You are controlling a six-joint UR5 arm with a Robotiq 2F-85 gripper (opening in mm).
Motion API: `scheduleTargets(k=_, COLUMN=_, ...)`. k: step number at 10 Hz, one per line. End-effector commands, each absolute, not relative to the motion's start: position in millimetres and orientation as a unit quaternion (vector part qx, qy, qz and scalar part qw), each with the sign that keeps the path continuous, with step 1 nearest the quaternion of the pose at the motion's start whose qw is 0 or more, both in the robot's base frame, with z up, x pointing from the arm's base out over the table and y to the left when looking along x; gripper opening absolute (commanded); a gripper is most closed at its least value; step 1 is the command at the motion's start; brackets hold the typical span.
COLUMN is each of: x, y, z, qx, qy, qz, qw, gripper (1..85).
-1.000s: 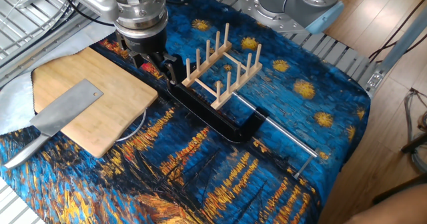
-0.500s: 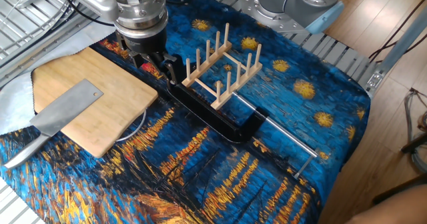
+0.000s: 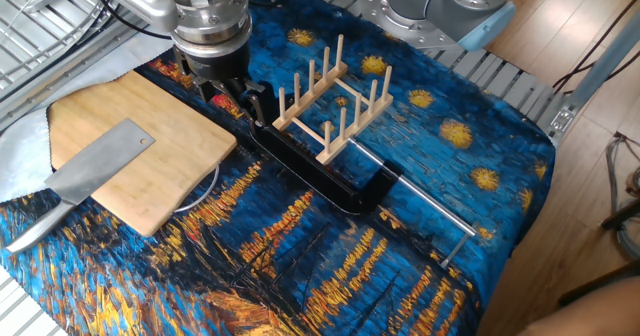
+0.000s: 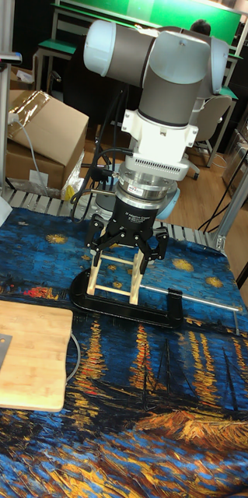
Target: Put the knife on the knife rack
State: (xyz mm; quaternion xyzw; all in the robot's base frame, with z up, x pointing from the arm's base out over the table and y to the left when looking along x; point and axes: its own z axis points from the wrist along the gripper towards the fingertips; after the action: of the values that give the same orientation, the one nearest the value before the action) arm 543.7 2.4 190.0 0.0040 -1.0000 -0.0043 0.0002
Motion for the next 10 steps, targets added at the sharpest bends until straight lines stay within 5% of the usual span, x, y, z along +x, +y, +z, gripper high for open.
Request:
scheduleTargets(k=1, x=571.1, y=-3.1, z=191.3, qx=-0.077, qy=-0.996, qz=0.007, qw=-0.053, gripper=1.0)
scheduleTargets(k=10, x=571.6, y=-4.0, z=191.0, qx=-0.079, qy=-0.995, qz=0.014, qw=-0.052, gripper=1.0)
